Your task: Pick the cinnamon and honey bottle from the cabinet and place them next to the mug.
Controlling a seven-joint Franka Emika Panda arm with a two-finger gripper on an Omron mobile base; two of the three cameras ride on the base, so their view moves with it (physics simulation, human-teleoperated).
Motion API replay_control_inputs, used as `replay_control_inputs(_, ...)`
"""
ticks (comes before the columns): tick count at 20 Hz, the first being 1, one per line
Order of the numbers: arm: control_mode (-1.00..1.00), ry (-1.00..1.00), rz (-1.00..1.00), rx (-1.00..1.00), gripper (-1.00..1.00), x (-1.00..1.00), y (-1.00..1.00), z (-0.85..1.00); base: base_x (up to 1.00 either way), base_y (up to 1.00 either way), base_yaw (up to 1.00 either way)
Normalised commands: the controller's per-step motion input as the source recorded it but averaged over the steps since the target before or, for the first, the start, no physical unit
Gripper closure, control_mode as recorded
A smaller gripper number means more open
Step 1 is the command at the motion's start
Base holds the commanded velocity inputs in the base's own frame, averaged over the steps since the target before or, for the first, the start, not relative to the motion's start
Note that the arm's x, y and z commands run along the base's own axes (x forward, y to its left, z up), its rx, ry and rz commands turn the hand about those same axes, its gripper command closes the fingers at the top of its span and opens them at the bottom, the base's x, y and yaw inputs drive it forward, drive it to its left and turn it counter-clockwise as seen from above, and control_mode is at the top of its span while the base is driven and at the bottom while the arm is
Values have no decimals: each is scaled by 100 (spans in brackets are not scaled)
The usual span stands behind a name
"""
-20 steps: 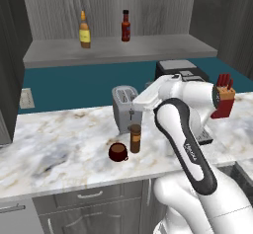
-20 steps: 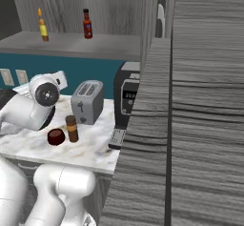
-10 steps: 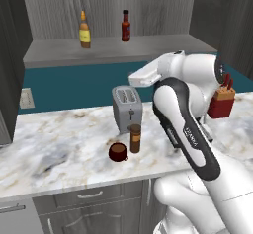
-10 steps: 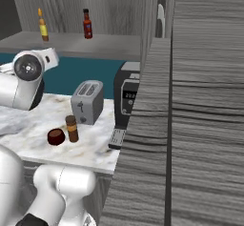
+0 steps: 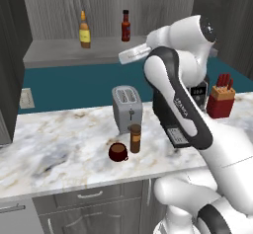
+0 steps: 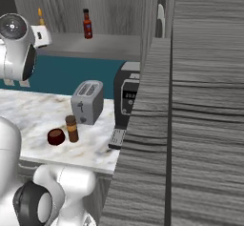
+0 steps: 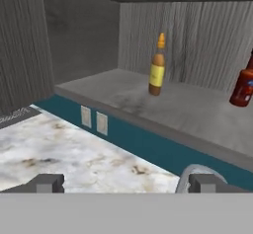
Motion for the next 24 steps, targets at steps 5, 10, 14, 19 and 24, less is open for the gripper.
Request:
replay_control_inputs(5,-100,0,-5,0,-100,33,13,0,0,0,0)
replay_control_inputs(10,-100,1,-8,0,-100,49,22,-1,0,0,0)
replay_control_inputs(14,-100,6,-12,0,-100,46,35,0,0,0,0)
replay_control_inputs(19,-100,11,-9,0,-100,39,35,0,0,0,0)
replay_control_inputs(24,-100,16,-2,0,-100,33,9,0,0,0,0)
